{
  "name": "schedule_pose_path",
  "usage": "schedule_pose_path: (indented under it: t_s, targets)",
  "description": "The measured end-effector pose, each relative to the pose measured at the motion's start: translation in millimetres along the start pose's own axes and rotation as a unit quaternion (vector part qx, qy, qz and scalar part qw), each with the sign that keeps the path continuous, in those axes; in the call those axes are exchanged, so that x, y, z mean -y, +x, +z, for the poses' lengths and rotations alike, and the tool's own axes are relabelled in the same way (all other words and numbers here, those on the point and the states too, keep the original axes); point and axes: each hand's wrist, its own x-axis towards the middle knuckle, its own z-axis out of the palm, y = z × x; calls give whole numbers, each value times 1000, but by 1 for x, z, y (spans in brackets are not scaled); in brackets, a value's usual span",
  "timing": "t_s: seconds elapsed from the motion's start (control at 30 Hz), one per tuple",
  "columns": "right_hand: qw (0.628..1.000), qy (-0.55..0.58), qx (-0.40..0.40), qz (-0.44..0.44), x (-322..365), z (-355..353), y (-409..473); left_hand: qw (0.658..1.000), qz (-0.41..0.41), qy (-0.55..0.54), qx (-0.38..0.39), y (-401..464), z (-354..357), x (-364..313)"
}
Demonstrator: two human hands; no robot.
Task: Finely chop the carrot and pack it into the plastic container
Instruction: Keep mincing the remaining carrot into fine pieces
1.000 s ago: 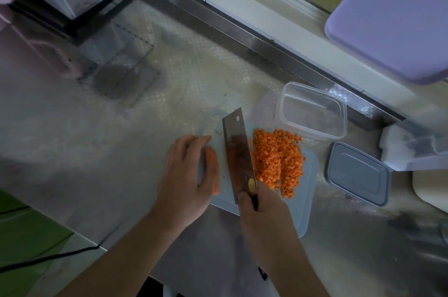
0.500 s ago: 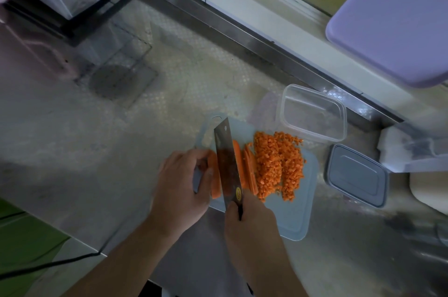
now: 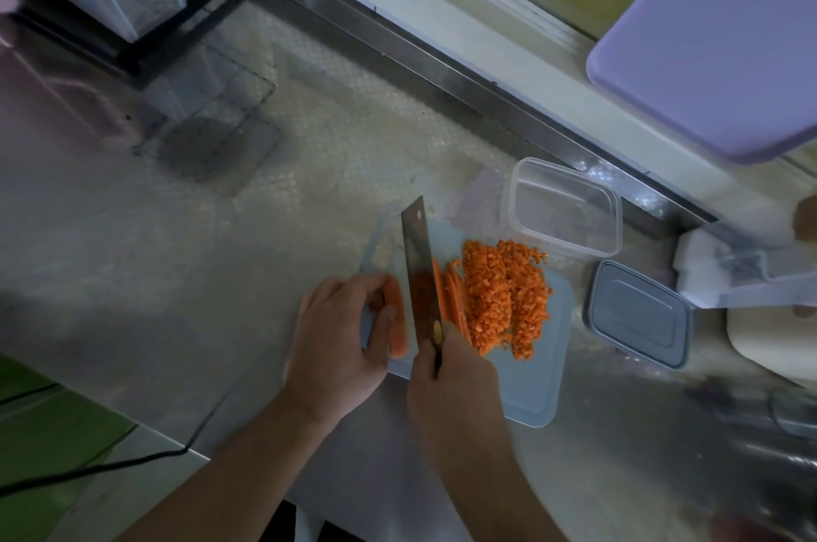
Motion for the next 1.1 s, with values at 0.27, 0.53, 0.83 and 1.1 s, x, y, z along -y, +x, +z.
schedule_pose_path:
  t_s: [0.27,0.53,0.83,1.1]
  targets:
    - [999,-25,42,13,1,-7,-18,1000,12,-6,-10,-2,1,1]
    - [999,-39,22,9,10,13,3,1000,19,-12,-15,-1,-1,-2]
    - [1000,-20,6,12,-5,-7,-13,1000,5,-10,-17,-1,1,-1]
    - [998,-39,36,36,-1,-2,-17,1000,10,-3,-16,-1,2,1]
